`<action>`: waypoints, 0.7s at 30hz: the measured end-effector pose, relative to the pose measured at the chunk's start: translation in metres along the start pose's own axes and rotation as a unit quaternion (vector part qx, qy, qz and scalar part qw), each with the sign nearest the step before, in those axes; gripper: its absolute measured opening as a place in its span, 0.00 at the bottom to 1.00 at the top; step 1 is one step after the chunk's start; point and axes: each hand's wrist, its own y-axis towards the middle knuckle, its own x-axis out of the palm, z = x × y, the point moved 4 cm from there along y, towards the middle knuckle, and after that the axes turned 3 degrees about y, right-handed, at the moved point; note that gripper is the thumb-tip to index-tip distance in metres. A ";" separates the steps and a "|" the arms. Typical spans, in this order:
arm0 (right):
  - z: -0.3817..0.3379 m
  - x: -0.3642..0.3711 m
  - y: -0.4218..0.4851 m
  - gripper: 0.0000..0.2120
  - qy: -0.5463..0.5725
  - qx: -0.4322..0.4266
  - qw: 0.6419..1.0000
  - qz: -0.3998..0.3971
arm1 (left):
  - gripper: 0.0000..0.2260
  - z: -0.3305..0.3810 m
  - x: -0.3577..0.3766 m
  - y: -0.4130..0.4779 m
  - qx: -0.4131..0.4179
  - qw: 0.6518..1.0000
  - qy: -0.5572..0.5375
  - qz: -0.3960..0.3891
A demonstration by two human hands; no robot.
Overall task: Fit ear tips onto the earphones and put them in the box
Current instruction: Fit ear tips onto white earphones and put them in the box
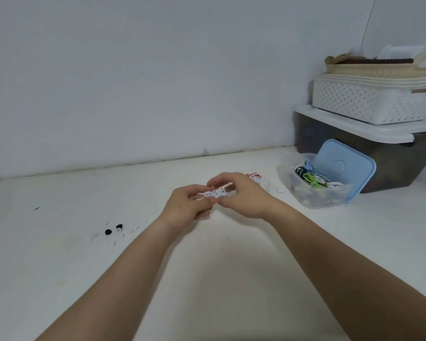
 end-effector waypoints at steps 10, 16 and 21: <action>-0.004 0.043 0.017 0.08 0.126 0.068 0.990 -0.004 | 0.13 -0.011 -0.062 -0.023 -0.078 0.985 -0.146 0.050; -0.012 0.071 0.026 0.09 0.029 0.047 0.998 -0.025 | 0.11 -0.016 -0.087 -0.028 -0.030 0.996 -0.017 0.086; -0.027 0.089 0.039 0.09 0.152 0.035 0.988 -0.015 | 0.12 -0.014 -0.091 -0.028 -0.008 0.995 0.004 0.103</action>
